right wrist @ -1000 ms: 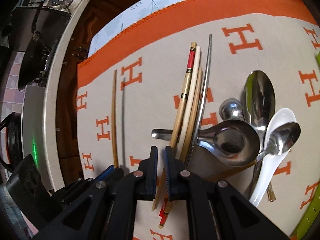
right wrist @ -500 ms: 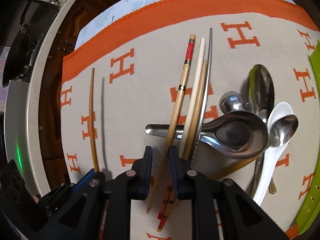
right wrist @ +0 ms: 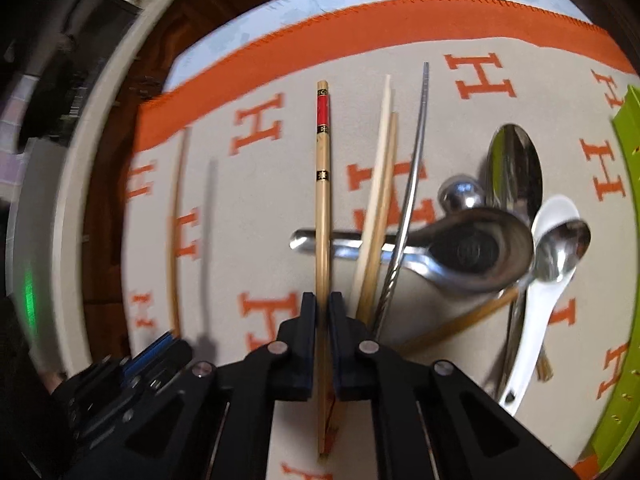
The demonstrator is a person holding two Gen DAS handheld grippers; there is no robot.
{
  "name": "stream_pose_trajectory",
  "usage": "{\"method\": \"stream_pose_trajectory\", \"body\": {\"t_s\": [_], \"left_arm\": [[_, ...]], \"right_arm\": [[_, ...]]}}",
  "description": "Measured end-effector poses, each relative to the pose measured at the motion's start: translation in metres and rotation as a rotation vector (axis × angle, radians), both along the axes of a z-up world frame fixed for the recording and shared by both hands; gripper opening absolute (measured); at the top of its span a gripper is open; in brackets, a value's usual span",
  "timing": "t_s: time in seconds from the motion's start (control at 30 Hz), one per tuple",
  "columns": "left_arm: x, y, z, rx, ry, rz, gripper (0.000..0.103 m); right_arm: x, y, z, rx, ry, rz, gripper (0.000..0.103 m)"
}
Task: Organize utensils
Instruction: 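Grasp a red-tipped bamboo chopstick with the right tool while the left tool holds its chopstick, then carry the brown chopstick with the left tool while the right tool carries its chopstick to the tray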
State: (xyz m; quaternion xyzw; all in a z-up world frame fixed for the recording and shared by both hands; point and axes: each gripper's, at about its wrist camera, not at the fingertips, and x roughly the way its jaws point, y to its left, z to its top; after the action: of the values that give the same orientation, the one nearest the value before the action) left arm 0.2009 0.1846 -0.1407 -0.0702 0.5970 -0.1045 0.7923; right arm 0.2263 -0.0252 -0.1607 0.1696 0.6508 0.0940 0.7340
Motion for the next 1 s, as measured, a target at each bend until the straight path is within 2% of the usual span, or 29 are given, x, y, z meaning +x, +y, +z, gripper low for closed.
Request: {"method": "stream_pose_trajectory", "body": {"t_s": [0.23,0.33,0.5,0.7,0.87,1.0], "left_arm": [[-0.020,-0.032,0.026,-0.005,-0.028,-0.040,0.004],[-0.031,-0.058,0.038,-0.024,-0.042,-0.072,0.004],[-0.050,-0.113,0.055,-0.079,-0.061,-0.136,0.004],[-0.067,-0.193,0.067,-0.152,-0.075,-0.223,0.004],[-0.072,-0.252,0.071,-0.181,-0.072,-0.270,0.004],[-0.069,-0.283,0.073,-0.189,-0.078,-0.277,0.004]], "right_arm": [[-0.047,-0.039,0.038,0.099,-0.084,0.000,0.006],[-0.071,-0.067,0.056,0.085,-0.138,-0.008,0.006],[-0.104,-0.116,0.077,0.000,-0.212,-0.028,0.006],[-0.134,-0.188,0.097,-0.160,-0.293,-0.092,0.006],[-0.136,-0.229,0.093,-0.293,-0.297,-0.115,0.006],[-0.127,-0.243,0.072,-0.363,-0.251,-0.083,0.006]]}}
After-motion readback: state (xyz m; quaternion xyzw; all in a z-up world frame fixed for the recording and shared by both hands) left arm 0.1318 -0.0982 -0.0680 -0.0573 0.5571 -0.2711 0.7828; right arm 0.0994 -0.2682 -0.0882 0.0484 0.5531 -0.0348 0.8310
